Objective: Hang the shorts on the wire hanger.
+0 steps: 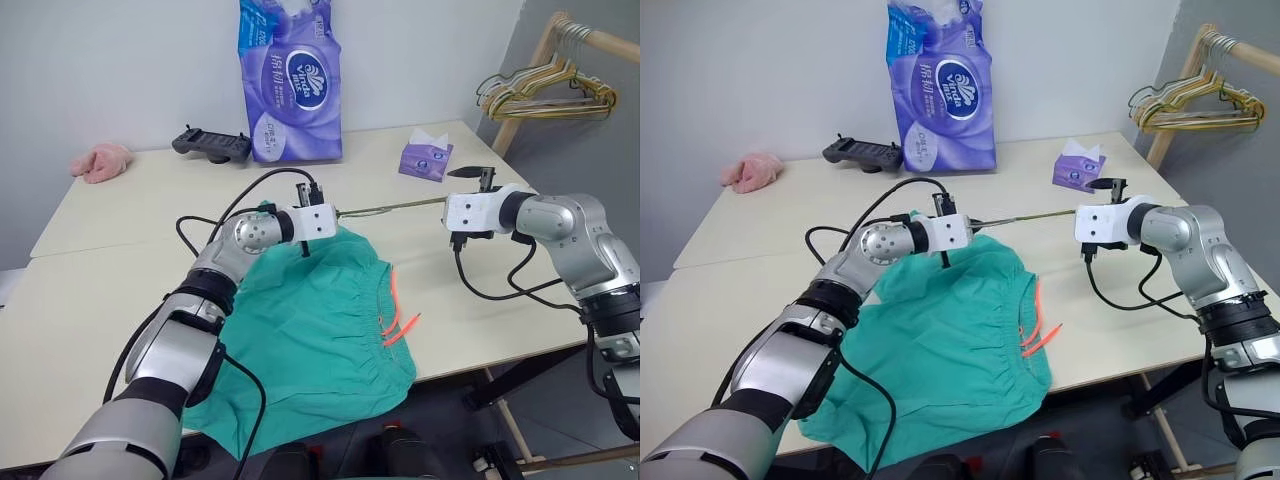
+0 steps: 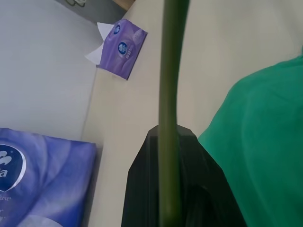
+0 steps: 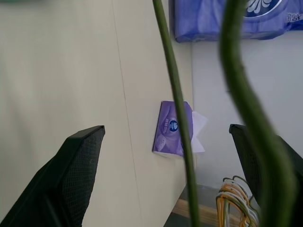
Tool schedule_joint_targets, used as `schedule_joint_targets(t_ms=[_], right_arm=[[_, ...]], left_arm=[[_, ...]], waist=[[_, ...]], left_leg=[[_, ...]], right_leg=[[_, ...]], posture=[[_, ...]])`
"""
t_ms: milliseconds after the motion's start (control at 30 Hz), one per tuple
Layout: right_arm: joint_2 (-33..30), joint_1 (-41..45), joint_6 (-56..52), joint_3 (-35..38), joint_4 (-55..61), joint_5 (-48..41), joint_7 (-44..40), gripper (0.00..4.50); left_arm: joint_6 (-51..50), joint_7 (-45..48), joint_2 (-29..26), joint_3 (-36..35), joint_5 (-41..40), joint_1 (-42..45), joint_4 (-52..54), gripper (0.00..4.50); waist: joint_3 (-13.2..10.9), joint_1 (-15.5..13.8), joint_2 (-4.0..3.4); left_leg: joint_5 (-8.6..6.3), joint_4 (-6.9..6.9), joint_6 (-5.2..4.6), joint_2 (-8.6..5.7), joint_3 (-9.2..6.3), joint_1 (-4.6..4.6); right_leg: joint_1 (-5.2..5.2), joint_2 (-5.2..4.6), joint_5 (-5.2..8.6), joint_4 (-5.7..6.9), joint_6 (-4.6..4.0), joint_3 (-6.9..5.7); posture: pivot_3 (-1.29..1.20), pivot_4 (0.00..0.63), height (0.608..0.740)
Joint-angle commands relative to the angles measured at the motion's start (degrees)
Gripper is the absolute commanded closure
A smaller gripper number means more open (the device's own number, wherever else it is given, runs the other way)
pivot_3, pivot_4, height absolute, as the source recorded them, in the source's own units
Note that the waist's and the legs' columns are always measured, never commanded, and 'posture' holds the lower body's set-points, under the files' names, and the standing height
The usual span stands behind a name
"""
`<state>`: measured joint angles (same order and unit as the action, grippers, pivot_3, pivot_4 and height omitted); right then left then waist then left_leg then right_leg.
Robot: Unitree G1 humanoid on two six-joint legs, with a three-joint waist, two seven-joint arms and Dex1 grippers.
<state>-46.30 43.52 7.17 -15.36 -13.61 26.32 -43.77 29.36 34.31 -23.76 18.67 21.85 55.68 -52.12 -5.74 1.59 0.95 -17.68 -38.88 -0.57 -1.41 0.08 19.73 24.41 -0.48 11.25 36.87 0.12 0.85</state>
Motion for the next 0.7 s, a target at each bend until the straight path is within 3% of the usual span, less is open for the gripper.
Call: schedule_joint_targets(t_ms=[33,400,500,700], right_arm=[[-1.3,1.7,1.1,0.8,2.1,0.8,-0.3,0.01],[0.6,1.7,0.1,0.9,3.0,0.9,-2.2,0.01],[0.3,1.1,0.3,1.3,3.1,0.5,-2.8,0.84],[-1.4,-0.2,0.7,1.9,3.7,0.4,-2.9,3.02]], left_arm=[[1.0,-0.8,-0.8,0.3,0.7,0.5,2.2,4.5],[1.0,-1.2,-0.6,0.8,1.6,0.9,2.1,4.5],[0.6,-1.0,-0.5,0.5,1.2,0.7,2.1,4.5],[0.8,-0.8,-1.3,0.4,1.2,0.2,2.3,4.5]], waist=[[0.0,0.0,0.0],[0.0,0.0,0.01],[0.0,0.0,0.01],[0.0,0.0,0.01]], left_leg=[[0.0,0.0,0.0,0.0,0.0,0.0],[0.0,0.0,0.0,0.01,-0.01,0.0],[0.0,0.0,0.0,0.0,-0.01,0.0],[0.0,0.0,0.0,0.0,0.0,0.0]], right_leg=[[0.0,0.0,0.0,0.0,0.0,0.0],[0.0,0.01,0.0,0.0,0.0,-0.01],[0.0,0.01,0.0,0.0,0.0,-0.01],[0.0,0.01,0.0,-0.01,0.0,-0.01]], posture=[[-0.02,0.058,0.74],[-0.02,0.065,0.74],[-0.02,0.064,0.74],[-0.02,0.065,0.74]])
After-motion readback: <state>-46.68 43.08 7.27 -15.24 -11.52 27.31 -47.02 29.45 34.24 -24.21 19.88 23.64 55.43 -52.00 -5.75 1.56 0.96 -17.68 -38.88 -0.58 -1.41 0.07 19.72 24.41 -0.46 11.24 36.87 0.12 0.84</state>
